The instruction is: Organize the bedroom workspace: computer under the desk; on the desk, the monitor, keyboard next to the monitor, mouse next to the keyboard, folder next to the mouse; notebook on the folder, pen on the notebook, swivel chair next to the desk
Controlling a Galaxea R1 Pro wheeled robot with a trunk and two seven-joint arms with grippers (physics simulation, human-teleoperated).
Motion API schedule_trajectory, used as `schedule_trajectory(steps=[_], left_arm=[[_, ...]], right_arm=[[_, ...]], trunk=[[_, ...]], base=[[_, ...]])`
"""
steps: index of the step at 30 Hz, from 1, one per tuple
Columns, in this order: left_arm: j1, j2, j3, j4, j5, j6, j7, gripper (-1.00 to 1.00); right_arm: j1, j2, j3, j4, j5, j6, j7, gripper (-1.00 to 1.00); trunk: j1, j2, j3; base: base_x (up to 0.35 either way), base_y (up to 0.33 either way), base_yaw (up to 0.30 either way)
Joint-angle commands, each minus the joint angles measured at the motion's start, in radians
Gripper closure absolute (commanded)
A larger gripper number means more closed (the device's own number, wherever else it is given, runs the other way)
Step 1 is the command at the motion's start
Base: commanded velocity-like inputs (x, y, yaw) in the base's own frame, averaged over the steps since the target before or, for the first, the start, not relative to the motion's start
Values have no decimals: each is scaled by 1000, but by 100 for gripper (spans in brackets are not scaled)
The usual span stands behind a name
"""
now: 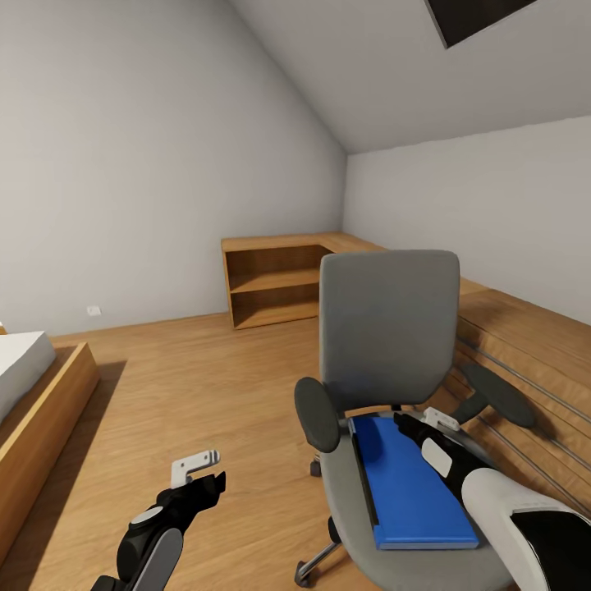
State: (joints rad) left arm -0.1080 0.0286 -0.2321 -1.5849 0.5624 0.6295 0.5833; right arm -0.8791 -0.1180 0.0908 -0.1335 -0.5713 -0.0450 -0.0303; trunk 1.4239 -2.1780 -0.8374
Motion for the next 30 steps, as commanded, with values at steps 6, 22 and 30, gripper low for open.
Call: schedule_trajectory(steps=[6,22,30], left_arm=[[-1,2,-1,-1,10,0,11,-100],[-1,2,0,-1,10,-3,13,-100],[-1,2,0,-1,10,-4,14,-100]], right_arm=[[0,0,1,41,-13,-3,-3,-100],[0,0,1,43,-13,-3,-2,-100],[0,0,1,43,-13,-3,-2,-100]], trunk=[[0,0,-1],[0,0,-1],[0,0,-1]], base=[[0,0,0],[-33,0,0],[-180,0,0]])
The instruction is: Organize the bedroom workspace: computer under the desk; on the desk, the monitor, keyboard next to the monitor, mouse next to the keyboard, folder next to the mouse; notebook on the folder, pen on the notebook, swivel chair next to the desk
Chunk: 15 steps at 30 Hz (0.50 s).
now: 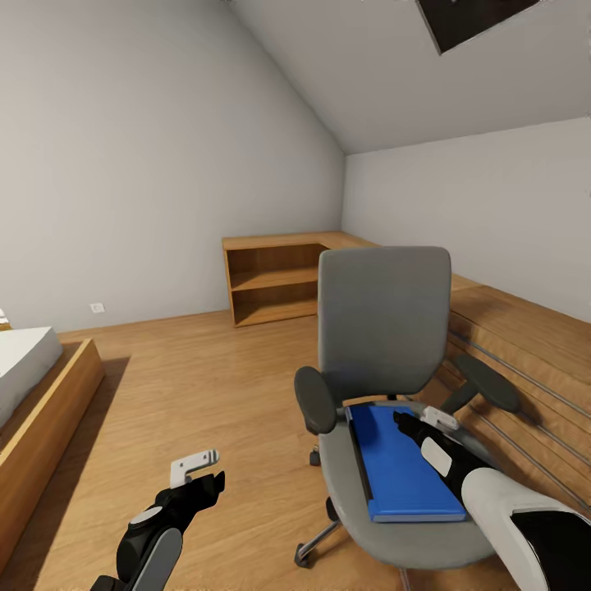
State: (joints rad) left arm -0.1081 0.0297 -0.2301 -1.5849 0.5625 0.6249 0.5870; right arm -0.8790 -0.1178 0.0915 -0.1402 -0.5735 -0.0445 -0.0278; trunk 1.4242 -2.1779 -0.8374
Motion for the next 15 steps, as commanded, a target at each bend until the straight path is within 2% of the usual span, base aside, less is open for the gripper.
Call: schedule_trajectory(steps=[1,12,15], left_arm=[[-1,1,-2,-1,10,1,10,-100],[-1,1,-3,-2,10,4,8,-100],[-1,1,-4,-3,10,4,9,-100]], right_arm=[[0,0,1,50,-11,-3,-4,-100],[0,0,2,50,-11,-2,-6,-100],[0,0,2,50,-11,0,-7,-100]], trunk=[[0,0,-1],[0,0,-1],[11,-21,-11]], base=[[-108,0,0],[-23,0,0],[0,0,0]])
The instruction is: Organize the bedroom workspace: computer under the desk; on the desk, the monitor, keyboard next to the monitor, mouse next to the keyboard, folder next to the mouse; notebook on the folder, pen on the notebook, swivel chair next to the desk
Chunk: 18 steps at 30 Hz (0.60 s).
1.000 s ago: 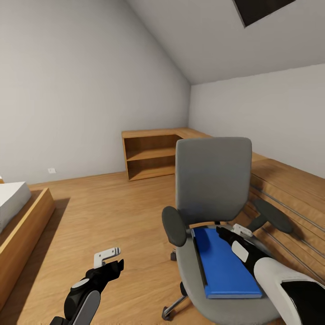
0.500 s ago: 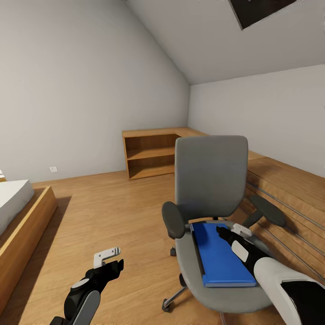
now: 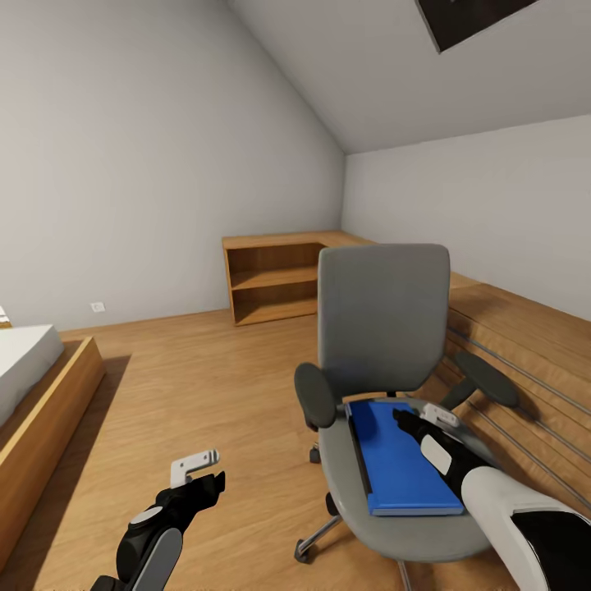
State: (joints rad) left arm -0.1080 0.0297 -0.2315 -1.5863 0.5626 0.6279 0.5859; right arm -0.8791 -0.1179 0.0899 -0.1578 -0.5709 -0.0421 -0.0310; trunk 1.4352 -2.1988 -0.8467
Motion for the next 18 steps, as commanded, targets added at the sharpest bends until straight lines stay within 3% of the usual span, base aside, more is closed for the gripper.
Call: schedule_trajectory(steps=[1,18], left_arm=[[-1,1,-2,-1,10,1,10,-100],[-1,1,2,0,10,0,9,-100]], right_arm=[[0,0,4,67,-14,-2,-4,-100],[0,0,4,67,-12,-1,-4,-100]], trunk=[[4,-7,-4],[8,-14,-8]], base=[[0,0,0],[0,0,0]])
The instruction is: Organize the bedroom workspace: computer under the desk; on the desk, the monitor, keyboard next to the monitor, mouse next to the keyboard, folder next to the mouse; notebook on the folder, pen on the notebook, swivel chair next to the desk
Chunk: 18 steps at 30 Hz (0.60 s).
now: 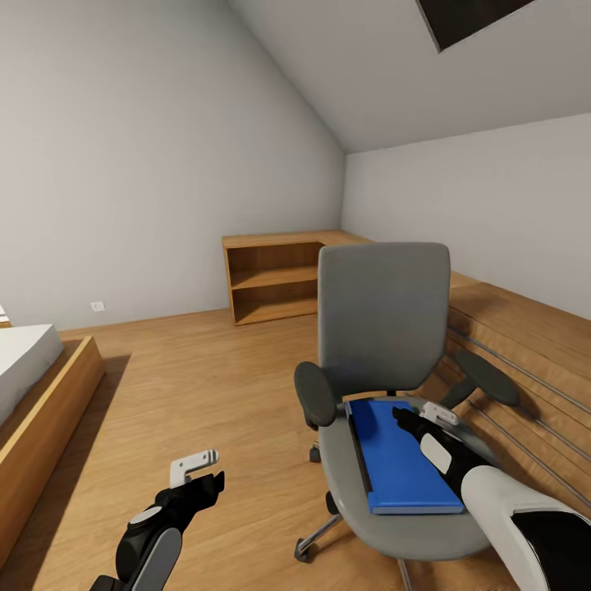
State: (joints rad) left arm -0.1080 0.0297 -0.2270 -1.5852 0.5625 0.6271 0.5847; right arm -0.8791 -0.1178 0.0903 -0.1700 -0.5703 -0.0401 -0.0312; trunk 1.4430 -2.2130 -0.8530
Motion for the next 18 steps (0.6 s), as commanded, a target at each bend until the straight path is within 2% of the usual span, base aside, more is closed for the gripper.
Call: schedule_trajectory(steps=[1,4,11,18], left_arm=[[-1,1,-2,-1,10,1,10,-100],[-1,1,-2,-1,10,0,10,-100],[-1,1,-2,-1,10,0,10,-100],[-1,1,-2,-1,10,0,11,-100]], right_arm=[[0,0,3,80,-13,-3,-4,-100],[0,0,3,80,-13,-3,-4,-100],[0,0,3,80,-13,-3,-4,-100],[0,0,3,80,-13,-3,-4,-100]], trunk=[[0,0,-1],[0,0,-1],[0,0,-1],[0,0,-1]], base=[[0,0,0],[-62,0,0],[-217,0,0],[-34,0,0]])
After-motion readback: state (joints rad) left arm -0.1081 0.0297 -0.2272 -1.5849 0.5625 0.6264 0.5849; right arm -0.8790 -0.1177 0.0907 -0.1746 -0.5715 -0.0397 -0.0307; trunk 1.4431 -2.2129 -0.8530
